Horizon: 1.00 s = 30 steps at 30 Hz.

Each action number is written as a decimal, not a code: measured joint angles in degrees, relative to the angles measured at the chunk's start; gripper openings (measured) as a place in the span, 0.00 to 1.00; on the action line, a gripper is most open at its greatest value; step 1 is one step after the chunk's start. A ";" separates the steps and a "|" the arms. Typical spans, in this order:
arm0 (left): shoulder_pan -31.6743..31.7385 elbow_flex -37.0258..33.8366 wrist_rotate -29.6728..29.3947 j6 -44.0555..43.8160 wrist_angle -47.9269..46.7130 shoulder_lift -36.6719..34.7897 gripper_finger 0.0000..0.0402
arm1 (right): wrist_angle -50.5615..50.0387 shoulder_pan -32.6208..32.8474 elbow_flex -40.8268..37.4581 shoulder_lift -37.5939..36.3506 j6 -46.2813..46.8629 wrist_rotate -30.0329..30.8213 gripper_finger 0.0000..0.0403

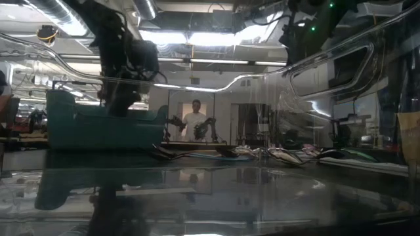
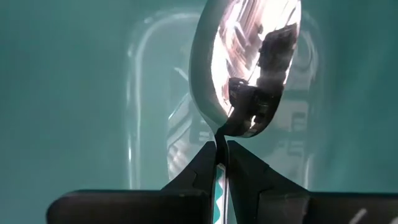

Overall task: Sort silverware by color (type)
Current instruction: Put the white-green spoon into the blue bin, then put the purple spoon into the yellow bin

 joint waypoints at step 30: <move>-0.02 0.00 -0.44 0.54 1.19 5.25 0.23 | -1.16 -5.56 -0.04 7.08 5.92 -2.87 0.29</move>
